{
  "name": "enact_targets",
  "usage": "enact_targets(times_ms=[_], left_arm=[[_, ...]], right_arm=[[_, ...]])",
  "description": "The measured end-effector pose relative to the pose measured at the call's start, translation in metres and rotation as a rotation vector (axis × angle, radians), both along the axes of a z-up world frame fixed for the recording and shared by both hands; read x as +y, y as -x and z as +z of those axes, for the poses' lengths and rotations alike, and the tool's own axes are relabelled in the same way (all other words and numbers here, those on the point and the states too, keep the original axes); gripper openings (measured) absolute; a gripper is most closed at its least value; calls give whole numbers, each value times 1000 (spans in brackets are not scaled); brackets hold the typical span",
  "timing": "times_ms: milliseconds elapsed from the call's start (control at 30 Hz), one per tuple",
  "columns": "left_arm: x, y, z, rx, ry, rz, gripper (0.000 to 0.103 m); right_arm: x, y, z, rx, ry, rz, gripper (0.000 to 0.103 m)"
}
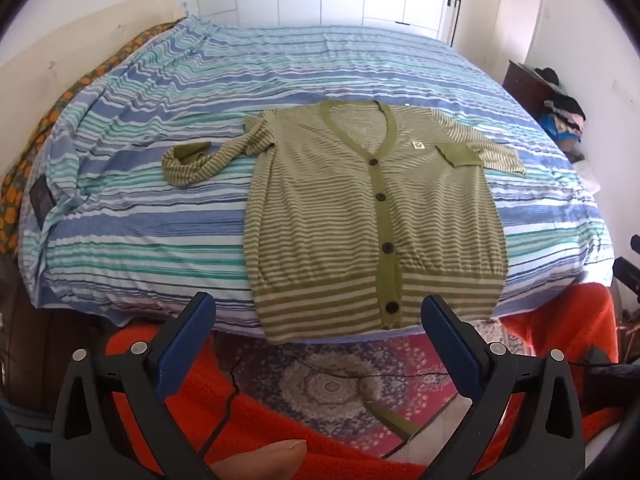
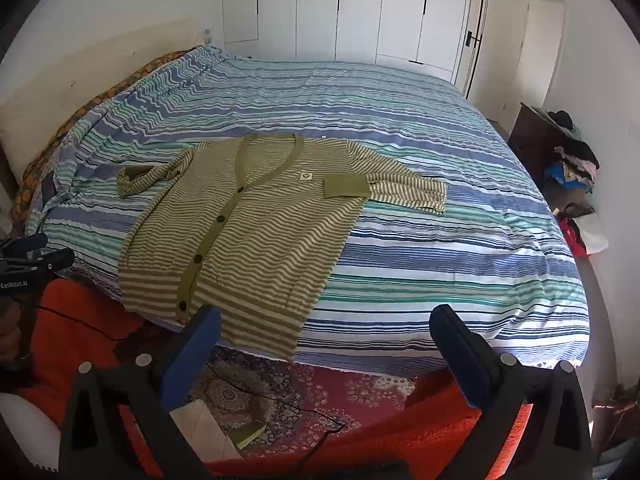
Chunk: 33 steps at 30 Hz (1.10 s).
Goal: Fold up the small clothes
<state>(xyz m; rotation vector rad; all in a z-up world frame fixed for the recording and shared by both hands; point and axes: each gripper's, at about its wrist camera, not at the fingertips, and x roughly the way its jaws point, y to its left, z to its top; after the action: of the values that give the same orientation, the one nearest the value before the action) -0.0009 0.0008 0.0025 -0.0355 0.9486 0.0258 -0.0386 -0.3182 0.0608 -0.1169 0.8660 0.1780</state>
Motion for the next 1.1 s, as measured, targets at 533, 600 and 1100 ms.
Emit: enact_targets(times_ms=[533,600,1100], left_arm=[[-9,-2,-2,23,-45,9,102],[-10,-1,-2,26,-54,7,102],[-13,-3,-4,48,-81,3,102]], right_arm=[[2,-3,-3,27,-10,-7,103],[4,-2,-3,28,-10,-3,103],[8,-3,-4,33,-9,6,103]])
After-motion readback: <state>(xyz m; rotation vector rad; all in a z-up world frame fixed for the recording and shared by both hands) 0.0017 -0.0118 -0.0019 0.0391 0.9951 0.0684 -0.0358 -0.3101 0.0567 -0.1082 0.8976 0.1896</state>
